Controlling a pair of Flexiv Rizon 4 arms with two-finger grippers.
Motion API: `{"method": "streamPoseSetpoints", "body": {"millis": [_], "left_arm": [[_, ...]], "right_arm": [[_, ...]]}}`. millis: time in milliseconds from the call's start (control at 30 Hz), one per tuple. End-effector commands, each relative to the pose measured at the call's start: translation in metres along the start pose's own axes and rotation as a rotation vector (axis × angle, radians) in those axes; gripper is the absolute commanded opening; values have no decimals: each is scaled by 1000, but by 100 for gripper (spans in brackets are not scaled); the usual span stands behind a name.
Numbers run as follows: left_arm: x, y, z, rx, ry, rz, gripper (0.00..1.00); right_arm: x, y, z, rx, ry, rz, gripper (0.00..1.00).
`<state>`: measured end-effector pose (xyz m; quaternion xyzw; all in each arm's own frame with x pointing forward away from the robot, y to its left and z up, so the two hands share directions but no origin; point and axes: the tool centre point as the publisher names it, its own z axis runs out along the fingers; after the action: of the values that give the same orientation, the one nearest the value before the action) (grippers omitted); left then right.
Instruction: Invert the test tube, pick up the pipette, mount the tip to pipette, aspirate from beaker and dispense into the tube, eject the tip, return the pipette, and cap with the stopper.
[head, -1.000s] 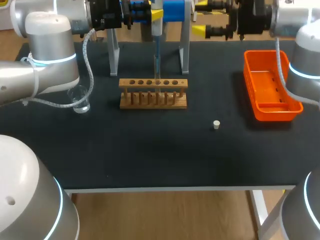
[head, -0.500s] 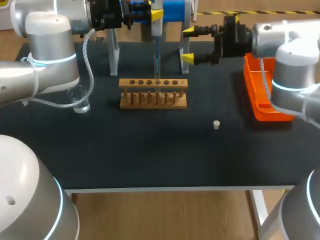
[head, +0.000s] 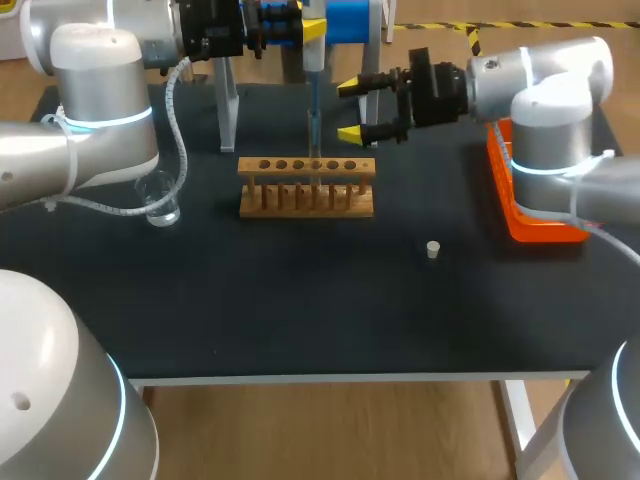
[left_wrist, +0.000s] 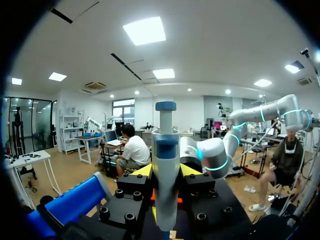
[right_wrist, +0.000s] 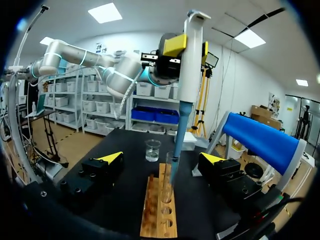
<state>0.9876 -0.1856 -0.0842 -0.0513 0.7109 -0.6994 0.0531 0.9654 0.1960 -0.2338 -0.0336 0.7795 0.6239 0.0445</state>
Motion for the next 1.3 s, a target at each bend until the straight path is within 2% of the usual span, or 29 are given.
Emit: {"method": "streamPoseSetpoints", "body": {"millis": [33,567,967,1300], "left_arm": [[-1,0,0,-1,1,0,0],[-1,0,0,-1,1,0,0],[-1,0,0,-1,1,0,0],[-1,0,0,-1,1,0,0]], "right_arm": [[-12,-7,13,10,36,4,100],[-23,-27,51,104,59,1,100],[-25,-44,71,195,38,-16,100],[-23,-56,80,234,7,-2,100]]}}
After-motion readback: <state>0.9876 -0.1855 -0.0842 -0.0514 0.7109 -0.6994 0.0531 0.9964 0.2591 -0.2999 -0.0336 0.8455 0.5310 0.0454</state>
